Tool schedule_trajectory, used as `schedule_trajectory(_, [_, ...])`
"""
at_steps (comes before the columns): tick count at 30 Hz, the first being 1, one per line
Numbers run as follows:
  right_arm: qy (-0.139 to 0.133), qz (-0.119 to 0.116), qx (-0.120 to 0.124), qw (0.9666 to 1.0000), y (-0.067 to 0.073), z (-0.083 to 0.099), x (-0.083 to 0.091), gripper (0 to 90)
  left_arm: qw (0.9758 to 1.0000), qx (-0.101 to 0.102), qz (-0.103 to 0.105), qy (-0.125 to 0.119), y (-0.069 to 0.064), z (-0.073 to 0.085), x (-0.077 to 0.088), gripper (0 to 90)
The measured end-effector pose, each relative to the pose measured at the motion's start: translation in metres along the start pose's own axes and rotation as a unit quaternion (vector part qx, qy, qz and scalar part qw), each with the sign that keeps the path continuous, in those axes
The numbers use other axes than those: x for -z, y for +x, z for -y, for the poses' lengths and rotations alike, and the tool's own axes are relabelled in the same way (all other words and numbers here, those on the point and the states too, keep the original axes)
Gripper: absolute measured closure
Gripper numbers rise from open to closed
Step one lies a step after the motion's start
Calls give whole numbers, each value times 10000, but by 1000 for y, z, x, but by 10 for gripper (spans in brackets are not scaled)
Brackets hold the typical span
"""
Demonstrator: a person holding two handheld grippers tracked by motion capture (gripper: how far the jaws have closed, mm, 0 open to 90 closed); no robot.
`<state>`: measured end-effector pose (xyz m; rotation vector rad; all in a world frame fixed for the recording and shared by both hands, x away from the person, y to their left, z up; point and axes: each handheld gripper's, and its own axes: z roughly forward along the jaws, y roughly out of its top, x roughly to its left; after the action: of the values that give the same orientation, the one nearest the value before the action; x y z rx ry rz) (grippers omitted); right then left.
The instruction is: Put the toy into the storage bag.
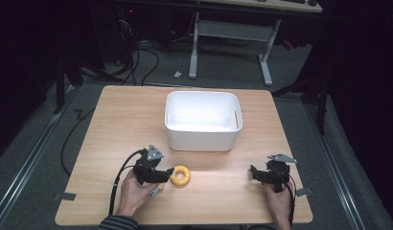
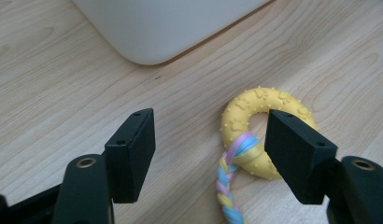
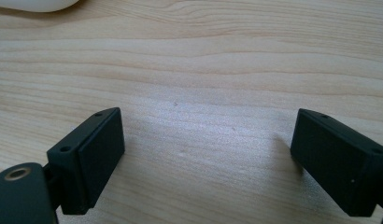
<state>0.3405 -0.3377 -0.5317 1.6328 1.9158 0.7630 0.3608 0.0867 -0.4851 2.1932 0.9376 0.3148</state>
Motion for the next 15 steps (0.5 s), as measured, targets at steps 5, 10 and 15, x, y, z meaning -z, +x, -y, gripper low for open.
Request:
schedule_trajectory(5, [3, 5, -6, 10000, 0, 0, 0, 98, 9999, -97, 67, 65, -7, -4, -8, 367])
schedule_trajectory(10, [2, 7, -7, 10000, 0, 0, 0, 99, 9996, -229, 49, 170, -11, -7, -15, 389])
schedule_trajectory(15, [1, 6, -7, 10000, 0, 0, 0, 99, 9992, -287, 40, 283, -15, -8, -22, 408])
